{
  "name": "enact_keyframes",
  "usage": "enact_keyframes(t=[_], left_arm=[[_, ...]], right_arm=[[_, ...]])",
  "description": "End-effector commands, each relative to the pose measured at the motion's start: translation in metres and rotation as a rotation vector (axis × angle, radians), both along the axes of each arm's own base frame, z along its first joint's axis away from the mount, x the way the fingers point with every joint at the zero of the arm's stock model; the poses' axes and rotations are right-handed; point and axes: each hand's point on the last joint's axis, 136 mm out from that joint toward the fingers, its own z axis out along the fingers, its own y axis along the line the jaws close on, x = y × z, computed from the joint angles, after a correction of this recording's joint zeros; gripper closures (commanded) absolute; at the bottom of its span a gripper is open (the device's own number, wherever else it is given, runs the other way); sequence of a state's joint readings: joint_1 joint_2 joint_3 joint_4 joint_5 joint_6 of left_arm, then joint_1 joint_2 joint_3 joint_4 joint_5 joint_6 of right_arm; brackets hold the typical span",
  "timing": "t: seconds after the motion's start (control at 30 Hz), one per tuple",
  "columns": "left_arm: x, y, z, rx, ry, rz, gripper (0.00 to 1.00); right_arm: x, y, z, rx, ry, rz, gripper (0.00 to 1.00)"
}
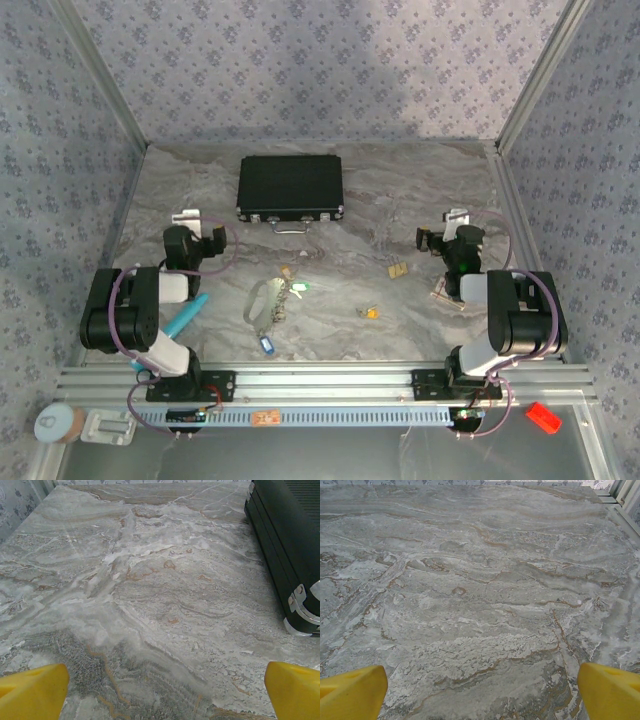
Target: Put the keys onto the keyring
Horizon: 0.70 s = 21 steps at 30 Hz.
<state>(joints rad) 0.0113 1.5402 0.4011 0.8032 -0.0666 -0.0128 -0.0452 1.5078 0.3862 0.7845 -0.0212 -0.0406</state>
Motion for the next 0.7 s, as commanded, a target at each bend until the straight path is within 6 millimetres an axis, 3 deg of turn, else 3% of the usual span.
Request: enact_keyframes(t=[0.0,0.3,0.53,0.67], left_arm=[[0.006,-0.001,0.009,-0.020,-0.025,-0.006,0.00],[0.004,-0.003,0.012,-0.019,-0.034,-0.018,0.00],[-0.009,0.007,0.062,-0.053,-0.048,0.057,0.00],[-0.018,0.006,0.077,-0.142,-0.035,0.095,0.00]], right_arm=[[0.004,-0.002,0.002,0.004,-0.002,-0.017,0.01],[0.003,-0.001,0.009,0.000,-0.009,-0.009,0.01],[-0.021,0.003,0.054,0.034,0.015,-0.034,0.01],[-0.036,0.016,0.072,0.150,0.005,-0.037,0.01]])
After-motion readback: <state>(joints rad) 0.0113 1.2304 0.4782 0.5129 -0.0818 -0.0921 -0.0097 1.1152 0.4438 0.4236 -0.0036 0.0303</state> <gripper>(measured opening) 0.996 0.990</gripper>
